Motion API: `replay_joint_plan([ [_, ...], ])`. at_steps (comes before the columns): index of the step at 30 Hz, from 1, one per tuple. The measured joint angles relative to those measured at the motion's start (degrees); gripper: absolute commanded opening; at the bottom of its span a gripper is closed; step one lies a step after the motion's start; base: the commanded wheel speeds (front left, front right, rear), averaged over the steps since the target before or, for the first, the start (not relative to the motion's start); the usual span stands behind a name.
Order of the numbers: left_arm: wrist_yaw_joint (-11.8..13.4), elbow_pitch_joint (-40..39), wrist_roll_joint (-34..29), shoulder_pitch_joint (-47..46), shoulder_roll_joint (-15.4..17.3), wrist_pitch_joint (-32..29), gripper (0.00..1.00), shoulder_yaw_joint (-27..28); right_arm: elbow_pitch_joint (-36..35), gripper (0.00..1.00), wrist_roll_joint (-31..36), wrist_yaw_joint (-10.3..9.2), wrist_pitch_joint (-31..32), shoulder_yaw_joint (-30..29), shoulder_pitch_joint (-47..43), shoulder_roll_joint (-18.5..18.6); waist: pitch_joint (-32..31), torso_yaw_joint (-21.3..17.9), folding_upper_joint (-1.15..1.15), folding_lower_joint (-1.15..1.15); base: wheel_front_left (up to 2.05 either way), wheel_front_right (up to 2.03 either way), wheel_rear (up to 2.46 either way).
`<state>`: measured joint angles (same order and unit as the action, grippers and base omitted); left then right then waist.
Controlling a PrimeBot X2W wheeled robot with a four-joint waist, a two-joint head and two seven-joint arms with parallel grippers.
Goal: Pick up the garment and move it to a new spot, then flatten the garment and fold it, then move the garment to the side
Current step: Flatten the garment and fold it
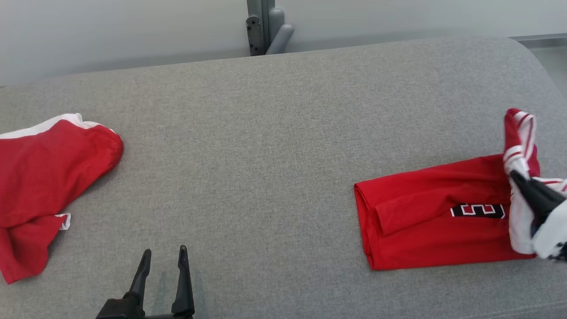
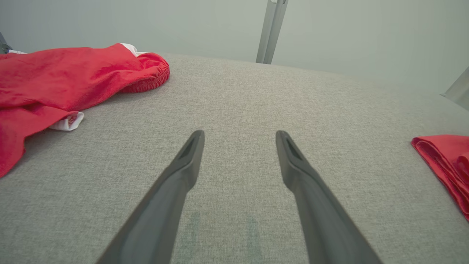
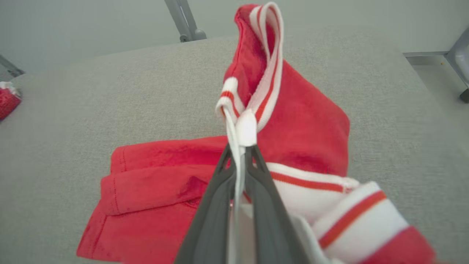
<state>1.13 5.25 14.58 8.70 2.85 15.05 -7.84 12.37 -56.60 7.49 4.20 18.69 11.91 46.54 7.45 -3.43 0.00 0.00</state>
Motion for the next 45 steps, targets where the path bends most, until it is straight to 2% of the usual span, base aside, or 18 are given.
replay_joint_plan([
  [3,0.35,0.08,0.00,-0.32,0.00,0.00,1.00,-0.19,-2.33,0.00,2.97,0.01,0.78,3.23,0.16,-5.63,0.70,-0.20,0.00,0.00,0.00,0.00,0.00],
  [7,0.46,0.19,0.00,-1.15,-0.01,0.00,1.00,-1.31,-1.54,0.00,6.58,0.01,1.33,5.99,1.78,-13.48,1.85,-0.26,0.00,0.00,0.00,0.00,0.00],
  [8,0.46,0.19,0.00,-1.15,-0.01,0.00,1.00,-1.31,-1.54,0.00,6.58,0.01,1.33,5.99,1.78,-13.48,1.85,-0.26,0.00,0.00,0.00,0.00,0.00],
  [13,0.91,0.44,0.01,-1.44,-0.02,0.00,1.00,-2.18,1.80,0.00,9.81,0.00,1.16,7.44,4.08,-20.56,2.98,0.08,0.00,0.00,0.00,0.00,0.00],
  [17,1.24,0.54,0.49,-1.48,-0.01,0.00,1.00,-2.20,3.10,0.00,11.57,0.00,1.27,8.03,4.46,-22.34,3.18,0.83,0.00,0.00,0.00,0.00,0.00],
  [25,1.83,0.51,0.96,-1.37,-0.01,0.00,1.00,-2.03,3.32,0.00,13.15,0.00,2.36,8.53,3.94,-22.56,3.27,1.07,0.00,0.00,0.00,0.00,0.00],
  [26,1.83,0.54,0.99,-1.38,-0.01,0.00,1.00,-2.03,3.12,0.19,13.36,0.00,2.67,8.72,3.92,-22.58,3.29,0.99,0.00,0.00,0.00,0.00,0.00],
  [27,1.83,0.56,1.01,-1.38,-0.01,0.00,1.00,-2.03,2.76,0.43,13.36,0.00,3.05,9.06,3.86,-22.57,3.28,0.90,0.00,0.00,0.00,0.00,0.00],
  [28,1.85,0.60,1.02,-1.38,-0.01,0.00,1.00,-2.00,2.15,0.95,13.36,0.00,3.11,9.42,3.76,-22.56,3.26,0.80,0.00,0.00,0.00,0.00,0.00],
  [29,1.85,0.63,1.02,-1.38,-0.01,0.00,1.00,-1.91,1.48,1.00,13.36,0.00,3.00,9.37,3.65,-22.56,3.21,0.69,0.00,0.00,0.00,0.00,0.00],
  [35,1.83,0.81,1.05,-0.52,-0.02,0.00,1.00,-0.88,-4.68,1.00,13.96,0.00,-1.44,3.59,0.47,-21.06,1.84,0.19,0.00,0.00,0.00,0.00,0.00],
  [40,2.04,0.40,2.26,1.15,-0.01,0.00,1.00,0.33,-11.28,1.00,17.85,0.00,-4.86,-5.61,-6.36,-18.78,-0.15,-0.26,0.00,0.00,0.00,0.00,0.00],
  [43,2.09,0.16,2.52,1.53,-0.01,0.00,1.00,0.20,-13.33,1.00,19.72,0.00,-7.45,-12.20,-10.05,-19.76,-1.15,-0.80,0.00,0.00,0.00,0.00,0.00],
  [45,2.10,0.11,2.79,1.76,-0.01,0.00,1.00,0.07,-13.29,1.00,23.49,0.00,-9.48,-16.06,-12.09,-20.11,-1.85,-1.15,0.00,0.00,0.00,0.00,0.00],
])
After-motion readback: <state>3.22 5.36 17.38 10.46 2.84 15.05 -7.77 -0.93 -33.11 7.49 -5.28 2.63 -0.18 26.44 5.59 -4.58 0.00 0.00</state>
